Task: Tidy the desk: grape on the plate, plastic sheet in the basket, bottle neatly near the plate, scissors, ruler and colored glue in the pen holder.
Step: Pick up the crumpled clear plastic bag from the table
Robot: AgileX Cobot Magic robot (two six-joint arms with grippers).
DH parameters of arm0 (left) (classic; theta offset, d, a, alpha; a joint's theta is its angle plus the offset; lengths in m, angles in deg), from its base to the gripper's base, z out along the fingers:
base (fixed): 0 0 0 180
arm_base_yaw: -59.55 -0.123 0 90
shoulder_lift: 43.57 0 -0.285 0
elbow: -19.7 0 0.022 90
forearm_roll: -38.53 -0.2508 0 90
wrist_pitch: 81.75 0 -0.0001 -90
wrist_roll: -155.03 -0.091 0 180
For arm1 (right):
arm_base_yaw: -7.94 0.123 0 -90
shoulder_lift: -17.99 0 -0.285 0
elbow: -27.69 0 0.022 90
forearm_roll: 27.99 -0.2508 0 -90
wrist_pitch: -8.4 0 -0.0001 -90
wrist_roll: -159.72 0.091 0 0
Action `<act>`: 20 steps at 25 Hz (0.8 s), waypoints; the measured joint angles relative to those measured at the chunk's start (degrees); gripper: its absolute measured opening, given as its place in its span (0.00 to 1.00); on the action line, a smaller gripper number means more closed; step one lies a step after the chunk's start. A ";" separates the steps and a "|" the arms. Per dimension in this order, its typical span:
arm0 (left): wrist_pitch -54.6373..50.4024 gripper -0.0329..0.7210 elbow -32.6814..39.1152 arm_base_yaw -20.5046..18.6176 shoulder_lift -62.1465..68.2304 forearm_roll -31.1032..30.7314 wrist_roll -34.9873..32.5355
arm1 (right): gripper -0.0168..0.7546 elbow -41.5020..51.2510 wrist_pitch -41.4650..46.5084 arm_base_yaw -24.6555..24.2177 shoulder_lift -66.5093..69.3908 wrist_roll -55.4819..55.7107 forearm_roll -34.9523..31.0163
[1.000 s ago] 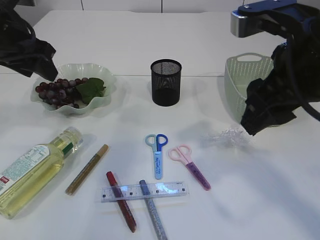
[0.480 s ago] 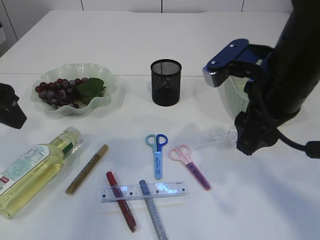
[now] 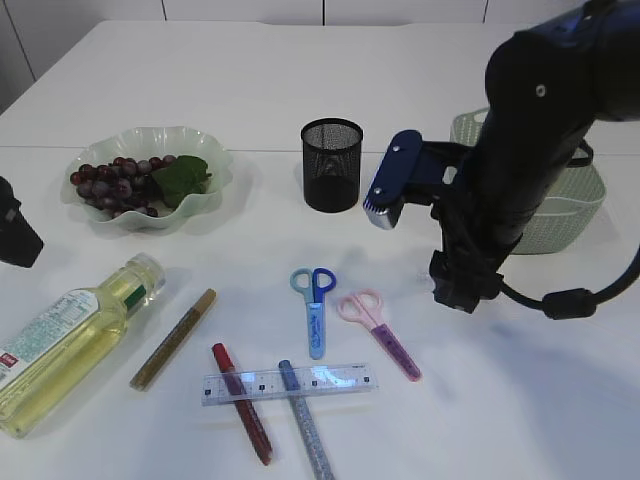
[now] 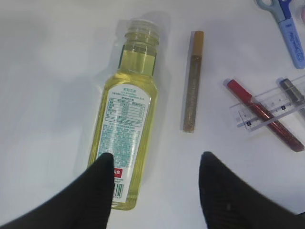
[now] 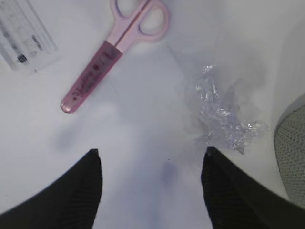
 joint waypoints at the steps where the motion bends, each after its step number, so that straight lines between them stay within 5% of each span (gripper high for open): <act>1: -0.09 0.59 0.00 0.00 0.00 0.00 0.00 | 0.68 0.00 -0.37 0.00 1.12 -0.27 1.29; 20: 0.41 0.59 0.00 0.00 0.00 0.10 0.04 | 0.81 0.00 -10.71 0.00 8.36 5.44 16.08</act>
